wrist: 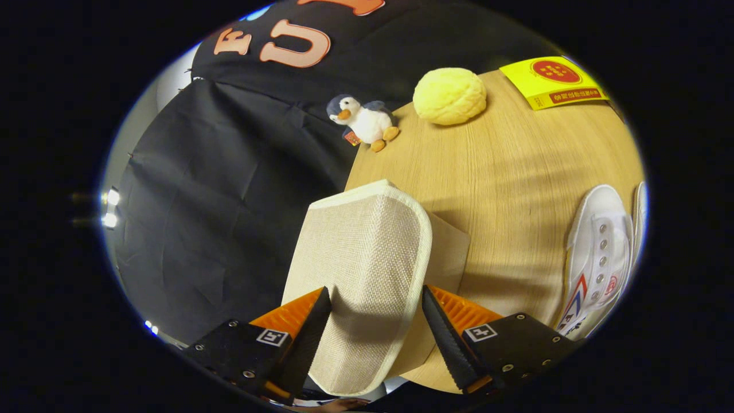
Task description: Open the storage box then place both shoes into the box .Put the left shoe in first, then the right shoe, with the right side of both shoes facing outward in a uniform manner.
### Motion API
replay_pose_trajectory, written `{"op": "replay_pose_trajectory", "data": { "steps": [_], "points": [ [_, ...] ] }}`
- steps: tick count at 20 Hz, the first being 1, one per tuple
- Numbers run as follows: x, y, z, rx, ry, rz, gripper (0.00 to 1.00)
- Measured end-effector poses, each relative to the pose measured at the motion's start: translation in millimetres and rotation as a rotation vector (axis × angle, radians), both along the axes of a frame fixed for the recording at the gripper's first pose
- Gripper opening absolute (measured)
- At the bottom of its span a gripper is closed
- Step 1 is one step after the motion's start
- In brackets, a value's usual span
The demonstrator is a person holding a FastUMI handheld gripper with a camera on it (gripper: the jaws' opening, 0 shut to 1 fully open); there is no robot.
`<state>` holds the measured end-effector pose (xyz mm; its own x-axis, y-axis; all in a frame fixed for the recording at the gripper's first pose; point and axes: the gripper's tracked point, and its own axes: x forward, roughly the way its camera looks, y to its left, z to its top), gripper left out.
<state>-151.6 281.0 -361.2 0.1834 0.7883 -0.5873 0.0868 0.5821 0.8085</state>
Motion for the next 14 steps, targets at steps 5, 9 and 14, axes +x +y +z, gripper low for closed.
{"op": "replay_pose_trajectory", "data": {
  "steps": [5, 9, 14],
  "points": [
    [-0.4, -3.0, 12.2, 0.083, 0.069, -0.03, 0.89],
    [13.3, -11.8, 69.3, 0.229, 0.081, -0.088, 0.74],
    [32.5, -3.3, 127.6, 0.251, -0.085, -0.05, 0.45]
  ]
}}
